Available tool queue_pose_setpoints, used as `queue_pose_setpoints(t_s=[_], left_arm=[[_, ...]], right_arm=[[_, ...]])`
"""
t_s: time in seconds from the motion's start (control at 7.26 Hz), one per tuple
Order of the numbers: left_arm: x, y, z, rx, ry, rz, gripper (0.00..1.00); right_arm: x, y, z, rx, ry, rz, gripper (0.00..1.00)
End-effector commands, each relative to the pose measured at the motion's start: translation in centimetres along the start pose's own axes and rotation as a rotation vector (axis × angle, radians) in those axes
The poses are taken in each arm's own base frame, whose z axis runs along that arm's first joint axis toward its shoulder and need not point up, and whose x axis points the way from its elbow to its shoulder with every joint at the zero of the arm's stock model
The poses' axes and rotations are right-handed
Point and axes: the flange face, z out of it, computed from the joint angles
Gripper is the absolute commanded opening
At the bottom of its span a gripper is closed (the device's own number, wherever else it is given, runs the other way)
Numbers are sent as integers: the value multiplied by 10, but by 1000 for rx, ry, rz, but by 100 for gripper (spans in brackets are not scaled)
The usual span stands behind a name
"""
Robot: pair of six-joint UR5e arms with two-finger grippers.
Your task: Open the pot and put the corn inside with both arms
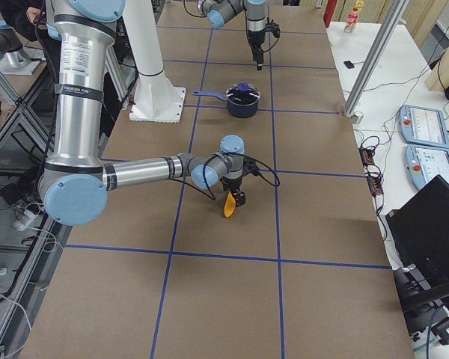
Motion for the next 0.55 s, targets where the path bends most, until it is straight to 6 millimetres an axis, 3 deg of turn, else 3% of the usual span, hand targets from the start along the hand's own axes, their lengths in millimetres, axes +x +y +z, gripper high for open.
queue_pose_setpoints(t_s=[0.0, 0.41], left_arm=[[6, 5, 4, 0, -7, 0, 98], [5, 5, 6, -1, -9, -1, 98]], right_arm=[[-4, 1, 3, -7, -6, -8, 100], [-2, 7, 8, -20, -3, -28, 99]])
